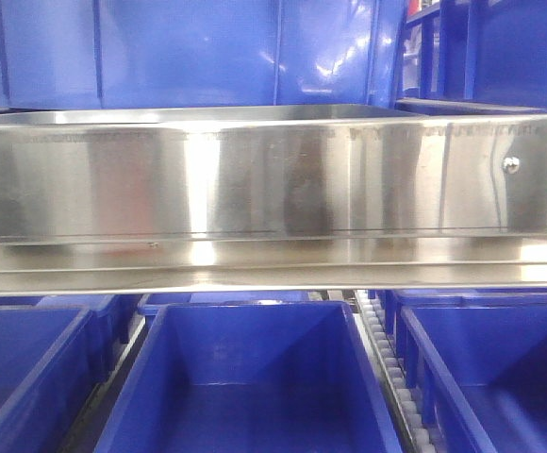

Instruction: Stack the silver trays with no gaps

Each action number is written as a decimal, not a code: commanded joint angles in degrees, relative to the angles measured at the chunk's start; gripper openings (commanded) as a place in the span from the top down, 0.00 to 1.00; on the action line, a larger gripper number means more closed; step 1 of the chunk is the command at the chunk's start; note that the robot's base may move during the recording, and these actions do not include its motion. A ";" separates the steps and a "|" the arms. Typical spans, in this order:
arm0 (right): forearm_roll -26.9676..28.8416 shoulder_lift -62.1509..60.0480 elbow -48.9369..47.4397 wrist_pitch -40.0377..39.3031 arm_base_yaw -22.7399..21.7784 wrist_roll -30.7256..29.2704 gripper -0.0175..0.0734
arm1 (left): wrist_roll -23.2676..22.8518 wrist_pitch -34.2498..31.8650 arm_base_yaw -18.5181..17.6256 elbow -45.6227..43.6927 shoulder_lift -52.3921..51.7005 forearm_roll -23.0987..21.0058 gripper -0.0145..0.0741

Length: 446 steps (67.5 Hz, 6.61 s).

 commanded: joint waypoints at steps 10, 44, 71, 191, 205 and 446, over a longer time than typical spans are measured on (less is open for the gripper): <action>1.53 2.43 -1.72 -14.10 -1.06 -1.79 0.83 | 1.38 -7.96 3.20 -0.18 1.53 -8.14 0.84; 8.86 20.25 -7.63 -10.87 -7.49 -5.03 0.83 | 28.74 -19.22 27.69 -0.18 10.93 -43.89 0.84; 9.09 22.89 -7.63 -8.83 -9.34 -5.33 0.83 | 28.93 -18.82 27.86 -0.08 17.55 -45.12 0.84; 6.76 2.11 4.98 -22.32 -3.84 -15.32 0.83 | 24.48 -34.81 23.75 13.32 -7.12 -43.28 0.85; 3.72 -8.36 22.29 -41.80 -3.11 -17.51 0.83 | 24.48 -61.18 16.19 35.09 -19.49 -43.28 0.85; 28.73 -74.59 76.91 -47.08 -47.24 -48.46 0.83 | 65.83 -64.28 45.22 73.46 -73.90 -63.15 0.85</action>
